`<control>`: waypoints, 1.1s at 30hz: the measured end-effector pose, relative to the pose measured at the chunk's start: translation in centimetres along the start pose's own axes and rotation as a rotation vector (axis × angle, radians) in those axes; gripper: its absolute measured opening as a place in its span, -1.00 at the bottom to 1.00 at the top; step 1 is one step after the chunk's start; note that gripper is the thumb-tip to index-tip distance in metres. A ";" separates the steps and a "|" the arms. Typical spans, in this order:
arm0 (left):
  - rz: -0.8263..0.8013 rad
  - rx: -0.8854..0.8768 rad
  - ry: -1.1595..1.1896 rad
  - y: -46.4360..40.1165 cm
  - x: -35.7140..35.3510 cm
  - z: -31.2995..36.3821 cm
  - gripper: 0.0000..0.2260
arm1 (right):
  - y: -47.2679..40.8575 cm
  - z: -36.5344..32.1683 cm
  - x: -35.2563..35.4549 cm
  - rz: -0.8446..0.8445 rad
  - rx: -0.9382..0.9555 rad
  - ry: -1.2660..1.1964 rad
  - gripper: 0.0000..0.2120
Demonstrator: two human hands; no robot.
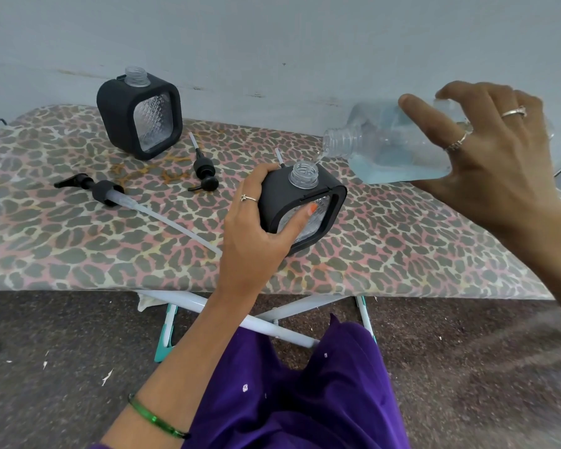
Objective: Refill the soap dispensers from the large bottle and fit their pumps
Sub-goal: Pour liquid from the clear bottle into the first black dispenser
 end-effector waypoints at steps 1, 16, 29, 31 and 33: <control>0.000 0.001 0.002 0.0 0.0 0.0 -0.47 | 0.0 0.0 0.0 0.001 0.003 0.002 -0.38; 0.009 0.025 0.012 0.0 0.0 0.0 -0.47 | -0.1 -0.3 0.0 0.013 0.013 0.002 -0.46; 0.002 0.030 0.011 0.1 0.0 -0.1 -0.47 | -0.5 -0.3 0.1 0.019 0.015 0.000 -0.46; 0.001 0.032 0.011 0.1 0.0 -0.2 -0.47 | -0.4 -0.3 0.2 0.030 0.013 0.007 -0.48; 0.008 0.027 0.006 0.1 0.0 -0.1 -0.47 | -0.4 -0.3 0.2 0.038 0.013 0.009 -0.49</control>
Point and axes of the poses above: each hand's wrist, its own y-axis away from the middle knuckle, its own x-axis out of the back of the hand, z = x × y, the point moved 8 cm from there along -y, towards the middle knuckle
